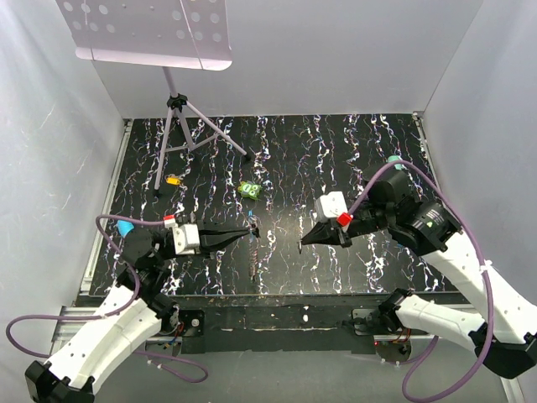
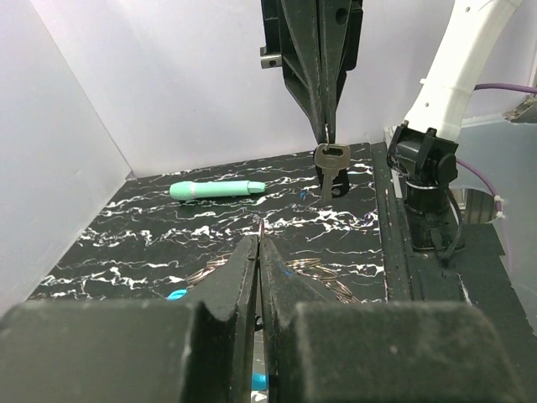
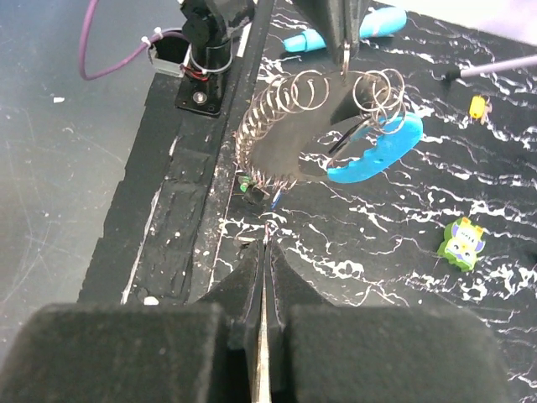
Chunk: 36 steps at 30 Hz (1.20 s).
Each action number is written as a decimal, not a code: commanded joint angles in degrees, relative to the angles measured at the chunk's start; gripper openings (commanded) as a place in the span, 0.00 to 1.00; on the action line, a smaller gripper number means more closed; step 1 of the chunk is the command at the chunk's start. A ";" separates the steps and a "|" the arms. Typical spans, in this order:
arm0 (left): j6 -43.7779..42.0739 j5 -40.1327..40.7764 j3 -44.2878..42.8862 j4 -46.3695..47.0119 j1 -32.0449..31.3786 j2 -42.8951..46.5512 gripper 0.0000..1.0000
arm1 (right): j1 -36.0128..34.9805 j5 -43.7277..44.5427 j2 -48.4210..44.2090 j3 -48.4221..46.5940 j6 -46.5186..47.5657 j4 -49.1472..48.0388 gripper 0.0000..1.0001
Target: Put the keys on the keyring
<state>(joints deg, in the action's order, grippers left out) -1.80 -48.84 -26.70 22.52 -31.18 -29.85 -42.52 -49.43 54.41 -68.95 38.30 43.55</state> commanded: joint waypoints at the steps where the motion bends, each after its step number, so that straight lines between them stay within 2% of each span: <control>1: 1.36 0.94 0.68 4.90 0.33 -1.88 0.00 | -2.03 6.43 -0.01 1.27 -12.61 -10.14 0.01; 4: 1.36 1.64 1.03 4.02 0.33 -2.93 0.00 | -3.09 9.52 1.22 1.36 -18.25 -11.73 0.01; 6: 1.36 1.29 1.03 3.23 0.42 -3.55 0.00 | -4.23 10.40 2.01 1.53 -18.44 -12.08 0.01; 9: 1.01 0.50 1.21 2.26 0.33 -4.34 0.00 | -6.43 13.30 3.33 0.31 -15.99 -10.77 0.01; 15: 3.47 -2.48 2.00 5.51 0.33 -7.15 0.00 | -11.78 19.80 5.70 -2.24 -4.92 -7.43 0.01; 21: 4.35 -4.33 2.44 6.66 0.24 -8.04 0.00 | -14.51 24.55 6.58 -1.10 -5.61 -13.75 0.01; 36: 4.53 -5.92 2.18 6.83 0.24 -8.12 0.00 | -16.63 25.35 8.16 0.57 -7.28 -18.06 0.01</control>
<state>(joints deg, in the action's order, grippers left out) 2.48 -54.65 -23.92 26.22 -31.18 -38.79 -58.26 -24.12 62.26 -68.45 31.77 28.80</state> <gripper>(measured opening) 0.013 0.023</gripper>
